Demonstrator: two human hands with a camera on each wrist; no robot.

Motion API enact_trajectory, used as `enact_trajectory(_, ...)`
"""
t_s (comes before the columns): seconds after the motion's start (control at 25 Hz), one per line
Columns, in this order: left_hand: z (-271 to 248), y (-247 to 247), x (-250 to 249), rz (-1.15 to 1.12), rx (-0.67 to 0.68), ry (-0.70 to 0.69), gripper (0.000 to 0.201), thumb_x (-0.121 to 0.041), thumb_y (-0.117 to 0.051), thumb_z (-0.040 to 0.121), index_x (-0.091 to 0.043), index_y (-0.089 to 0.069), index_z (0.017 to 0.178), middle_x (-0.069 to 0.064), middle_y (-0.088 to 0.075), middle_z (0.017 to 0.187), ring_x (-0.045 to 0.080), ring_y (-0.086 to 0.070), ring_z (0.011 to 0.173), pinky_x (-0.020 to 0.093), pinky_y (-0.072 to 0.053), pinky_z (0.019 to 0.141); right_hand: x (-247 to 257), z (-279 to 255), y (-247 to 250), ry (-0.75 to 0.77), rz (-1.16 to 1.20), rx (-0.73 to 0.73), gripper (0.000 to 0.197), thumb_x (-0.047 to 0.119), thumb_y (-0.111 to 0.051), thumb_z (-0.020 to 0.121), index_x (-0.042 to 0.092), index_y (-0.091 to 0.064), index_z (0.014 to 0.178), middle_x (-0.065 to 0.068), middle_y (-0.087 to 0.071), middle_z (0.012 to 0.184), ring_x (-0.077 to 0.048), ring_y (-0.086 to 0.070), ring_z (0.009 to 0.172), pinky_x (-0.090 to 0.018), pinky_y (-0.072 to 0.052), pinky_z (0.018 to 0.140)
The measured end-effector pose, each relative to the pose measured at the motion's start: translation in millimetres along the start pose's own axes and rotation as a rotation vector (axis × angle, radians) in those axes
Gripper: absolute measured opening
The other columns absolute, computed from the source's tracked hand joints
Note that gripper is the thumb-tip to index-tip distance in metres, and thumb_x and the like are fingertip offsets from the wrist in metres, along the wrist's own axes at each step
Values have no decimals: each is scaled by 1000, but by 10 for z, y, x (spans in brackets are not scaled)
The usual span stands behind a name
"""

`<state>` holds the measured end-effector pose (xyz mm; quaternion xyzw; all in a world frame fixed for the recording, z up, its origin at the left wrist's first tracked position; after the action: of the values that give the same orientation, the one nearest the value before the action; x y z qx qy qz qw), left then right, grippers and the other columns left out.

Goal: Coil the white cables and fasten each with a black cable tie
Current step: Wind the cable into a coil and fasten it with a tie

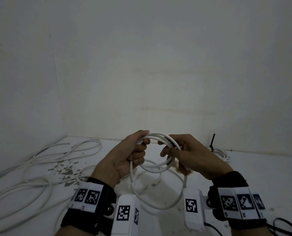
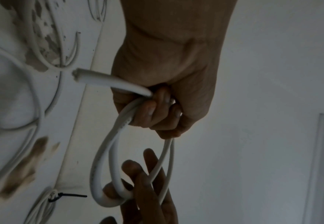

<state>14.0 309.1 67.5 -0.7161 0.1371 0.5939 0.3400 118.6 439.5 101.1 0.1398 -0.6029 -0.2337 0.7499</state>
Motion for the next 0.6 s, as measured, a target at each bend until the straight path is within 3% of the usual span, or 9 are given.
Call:
enact_trajectory(0.08, 10, -16, 1, -76, 28, -5, 37, -34, -53, 96, -16, -49, 64, -9, -21, 45, 4, -15, 32, 18, -15, 33, -6, 21, -40, -22, -12, -2, 15, 9, -54, 100, 13, -67, 108, -9, -73, 79, -4, -60, 47, -23, -43, 42)
enact_trajectory(0.24, -6, -46, 6, -105, 37, -27, 35, -34, -49, 99, -15, -50, 70, -9, -21, 48, 3, -15, 32, 17, -14, 33, 17, 84, -30, 34, -122, -136, 21, 25, -54, 102, 8, -64, 93, -9, -72, 71, -16, -66, 49, -21, -42, 43)
enact_trajectory(0.32, -1, -39, 3, -88, 14, -34, 35, -33, -50, 98, -15, -50, 68, -9, -21, 46, 4, -14, 31, 18, -14, 32, 16, 81, -52, 28, -66, -101, 21, 23, -53, 103, 6, -63, 96, -11, -71, 71, -22, -67, 50, -24, -40, 41)
enact_trajectory(0.48, 45, -16, 40, -101, -56, 2, 36, -31, -53, 95, -14, -49, 63, -9, -19, 43, 5, -14, 29, 18, -15, 31, 0, 45, -72, 22, -85, -7, 13, 10, -51, 101, 9, -63, 106, -13, -70, 74, -20, -66, 53, -27, -41, 42)
enact_trajectory(0.6, 53, 0, 50, -165, -56, 25, 35, -30, -55, 93, -10, -53, 64, -10, -21, 41, 4, -17, 28, 17, -19, 30, -10, 25, -86, 22, -136, 72, 21, 3, -53, 95, 13, -59, 112, -12, -70, 82, -19, -69, 61, -25, -44, 49)
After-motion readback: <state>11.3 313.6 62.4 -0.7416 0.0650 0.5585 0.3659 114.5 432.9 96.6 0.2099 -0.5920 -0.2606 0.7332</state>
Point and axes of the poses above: each hand's wrist, its own z-axis towards the middle knuckle, its own y-axis out of the back of the hand, x = y × z, the point moved 5 cm from there along z, towards the middle knuckle
